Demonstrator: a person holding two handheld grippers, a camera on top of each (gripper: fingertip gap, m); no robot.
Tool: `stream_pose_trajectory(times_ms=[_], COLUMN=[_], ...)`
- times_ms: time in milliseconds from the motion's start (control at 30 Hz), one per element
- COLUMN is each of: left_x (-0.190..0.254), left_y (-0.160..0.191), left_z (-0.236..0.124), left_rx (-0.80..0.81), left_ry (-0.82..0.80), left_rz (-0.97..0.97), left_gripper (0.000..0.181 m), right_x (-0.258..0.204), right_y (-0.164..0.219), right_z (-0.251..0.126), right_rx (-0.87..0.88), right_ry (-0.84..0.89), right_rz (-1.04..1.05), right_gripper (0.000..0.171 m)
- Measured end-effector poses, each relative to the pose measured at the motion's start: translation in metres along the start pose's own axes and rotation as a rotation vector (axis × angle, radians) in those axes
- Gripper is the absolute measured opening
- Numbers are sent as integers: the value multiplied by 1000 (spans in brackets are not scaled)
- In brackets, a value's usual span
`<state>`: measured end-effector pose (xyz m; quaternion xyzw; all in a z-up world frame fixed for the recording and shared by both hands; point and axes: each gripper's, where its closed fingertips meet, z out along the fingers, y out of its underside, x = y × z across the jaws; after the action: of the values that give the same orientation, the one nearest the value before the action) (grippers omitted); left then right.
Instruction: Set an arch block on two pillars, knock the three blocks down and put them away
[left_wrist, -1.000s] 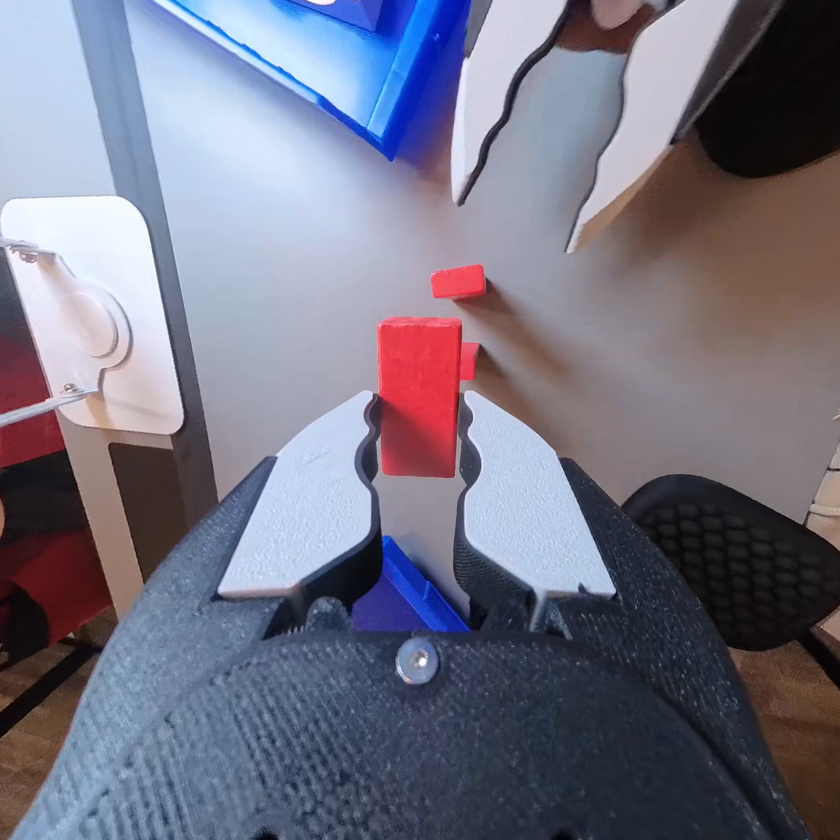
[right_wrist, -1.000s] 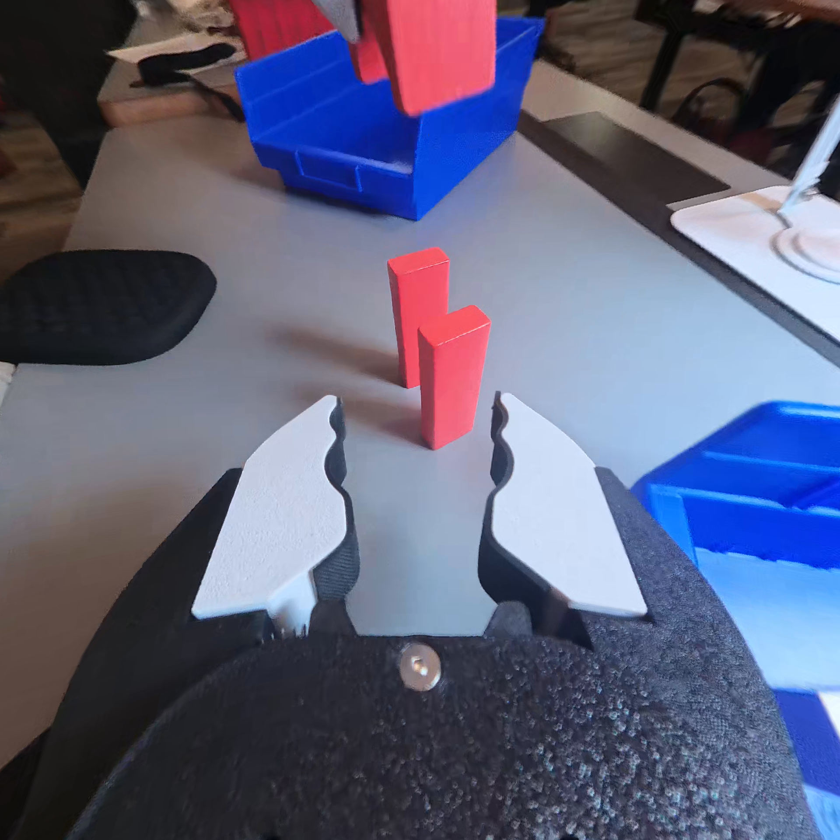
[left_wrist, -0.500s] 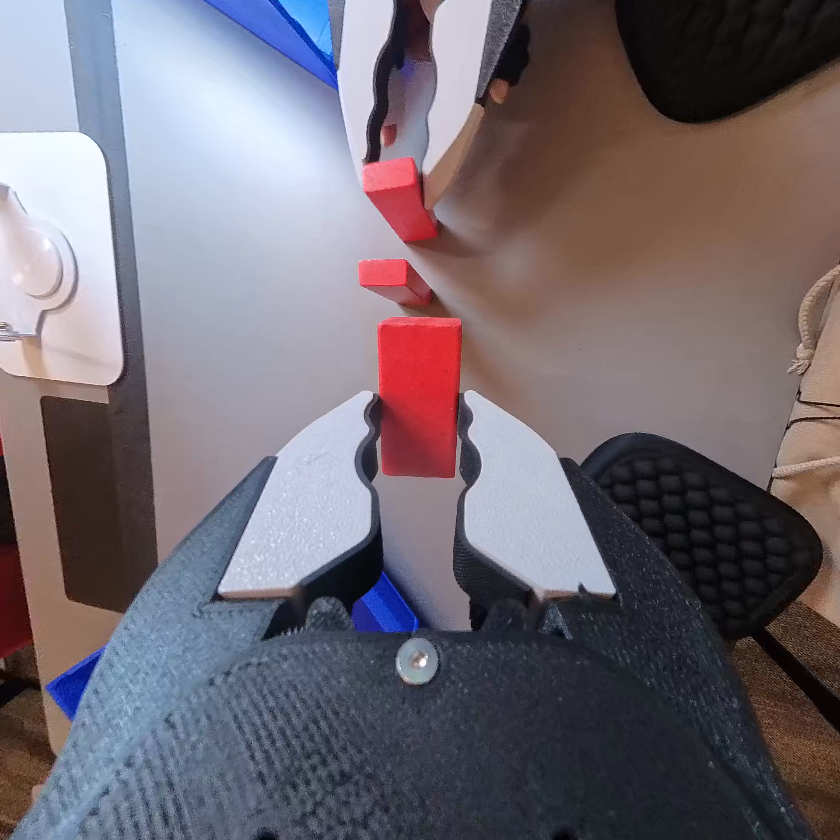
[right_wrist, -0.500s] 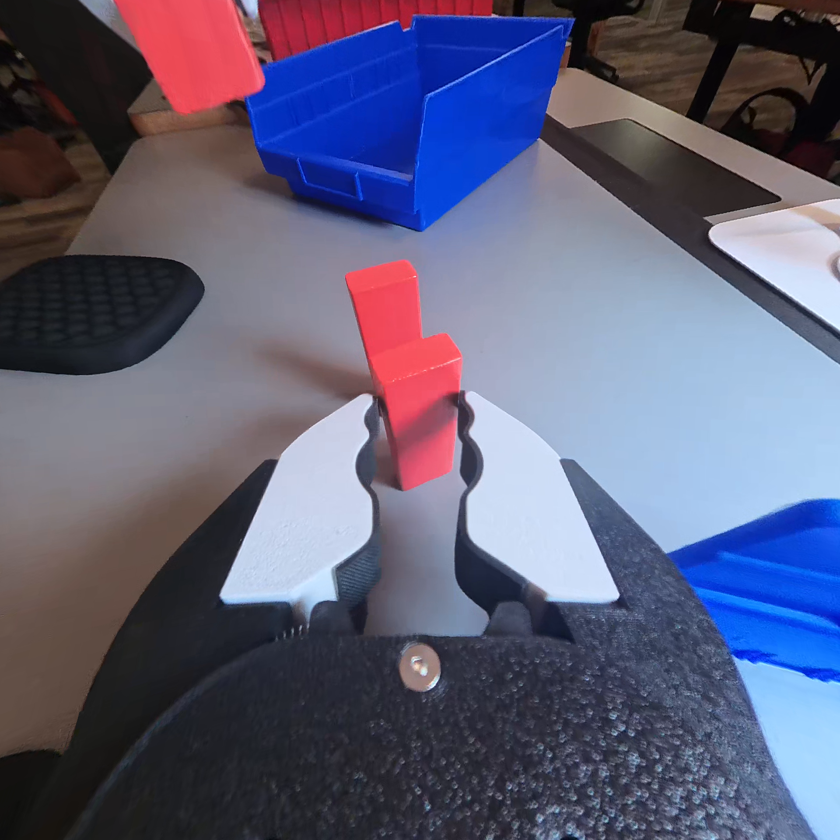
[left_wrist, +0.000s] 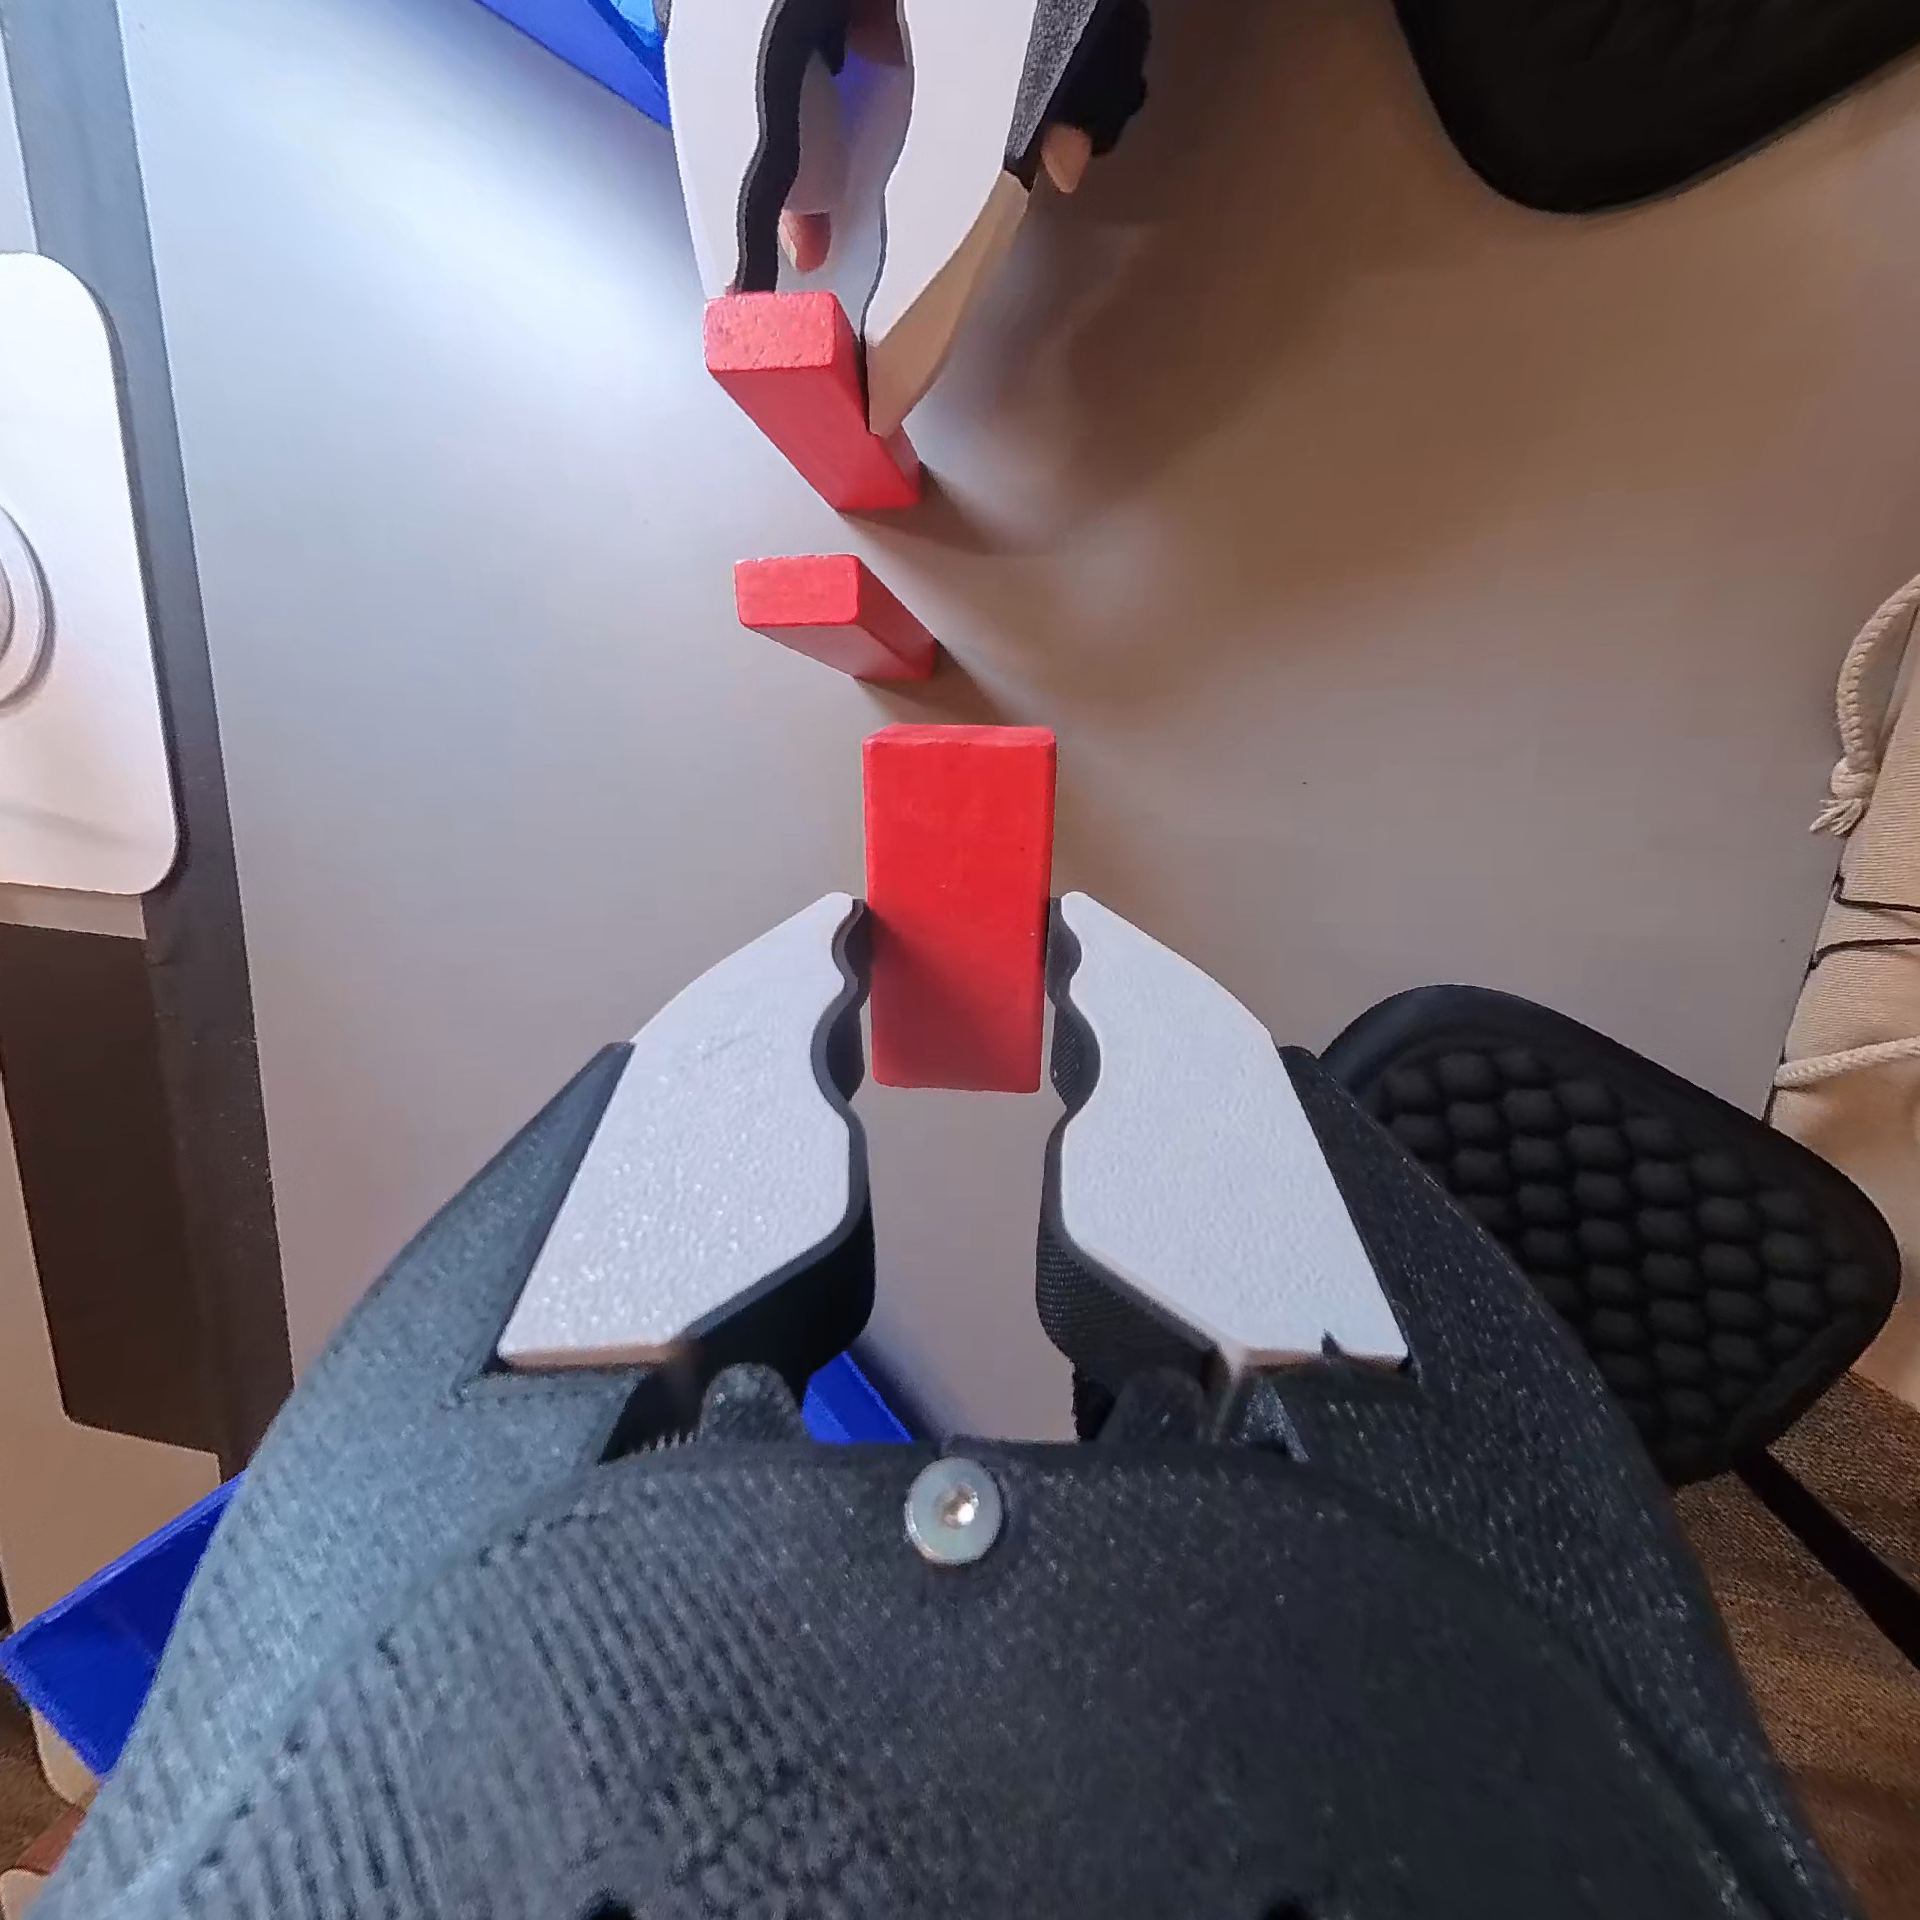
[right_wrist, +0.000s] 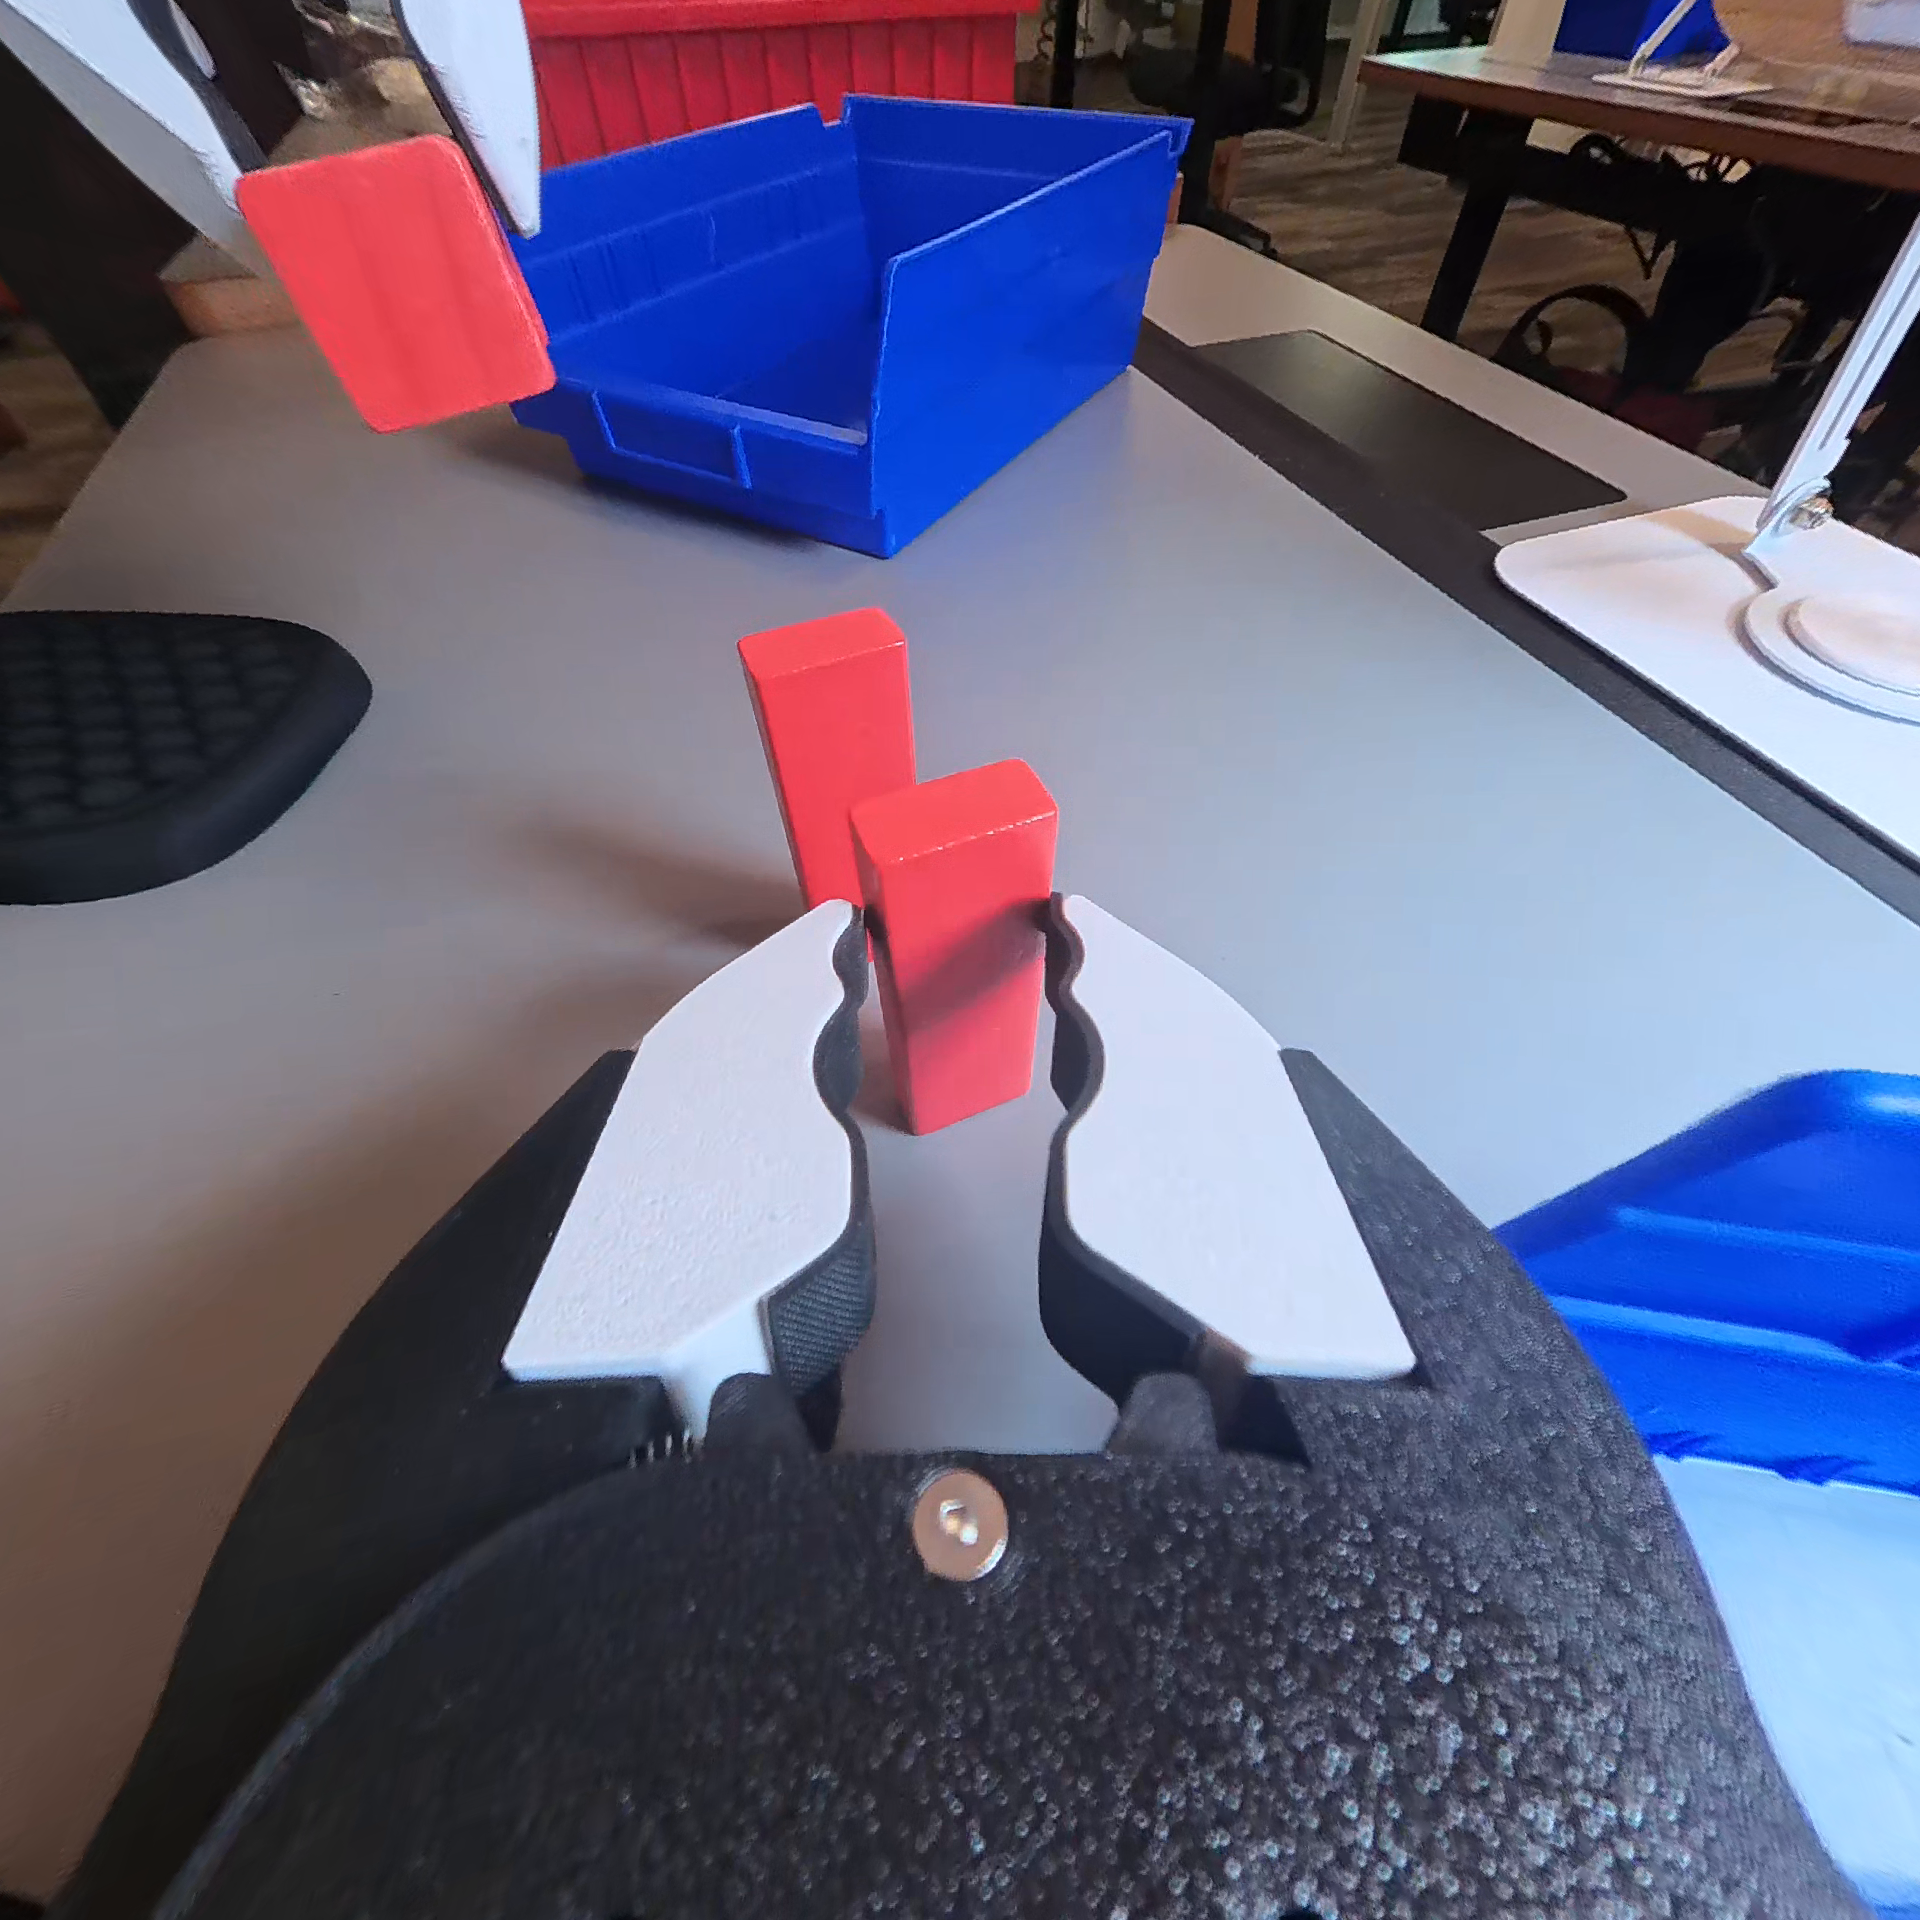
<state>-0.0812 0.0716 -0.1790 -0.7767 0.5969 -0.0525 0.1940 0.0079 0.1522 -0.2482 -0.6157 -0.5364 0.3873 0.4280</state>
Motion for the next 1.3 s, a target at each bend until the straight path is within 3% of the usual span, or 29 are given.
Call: stream_pose_trajectory(times_ms=[1033,1300], left_x=[-5,-9], left_y=[5,-1], left_z=[9,8], left_rx=[-24,-11], left_ry=[6,0], left_rz=[-12,-27], left_gripper=[33,33], right_x=[-1,-2], right_y=[3,-6], right_z=[0,-8], right_rx=[-4,17], right_ry=[0,1], right_rz=[7,8], right_gripper=[33,49])
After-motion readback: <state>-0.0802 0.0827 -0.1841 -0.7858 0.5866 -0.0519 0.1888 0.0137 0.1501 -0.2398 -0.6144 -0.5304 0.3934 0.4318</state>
